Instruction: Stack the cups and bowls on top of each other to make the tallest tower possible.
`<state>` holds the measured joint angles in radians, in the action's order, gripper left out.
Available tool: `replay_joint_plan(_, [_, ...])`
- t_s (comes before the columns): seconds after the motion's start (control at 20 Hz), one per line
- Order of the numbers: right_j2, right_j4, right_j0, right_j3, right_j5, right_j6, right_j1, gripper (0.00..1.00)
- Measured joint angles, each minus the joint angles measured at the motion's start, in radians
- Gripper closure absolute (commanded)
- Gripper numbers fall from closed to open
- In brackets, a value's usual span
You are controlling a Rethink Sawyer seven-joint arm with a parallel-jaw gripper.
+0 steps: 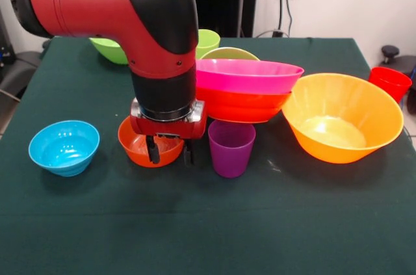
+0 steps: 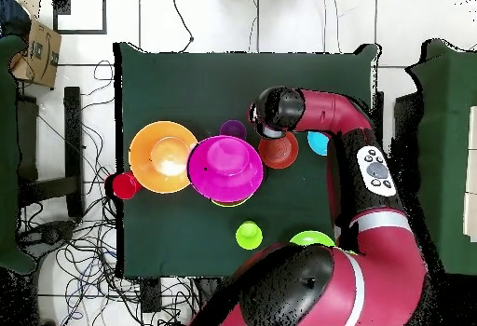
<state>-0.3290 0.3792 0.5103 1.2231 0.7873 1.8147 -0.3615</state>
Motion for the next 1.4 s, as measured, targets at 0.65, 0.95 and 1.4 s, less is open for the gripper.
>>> replay_joint_plan(0.65, [-0.012,0.000,0.030,-0.005,0.000,0.000,0.009,0.00])
replay_joint_plan(0.95, [-0.014,0.000,0.043,-0.030,0.000,-0.002,0.009,0.00])
replay_joint_plan(1.4, [-0.017,0.000,0.052,-0.055,0.023,-0.042,0.007,0.00])
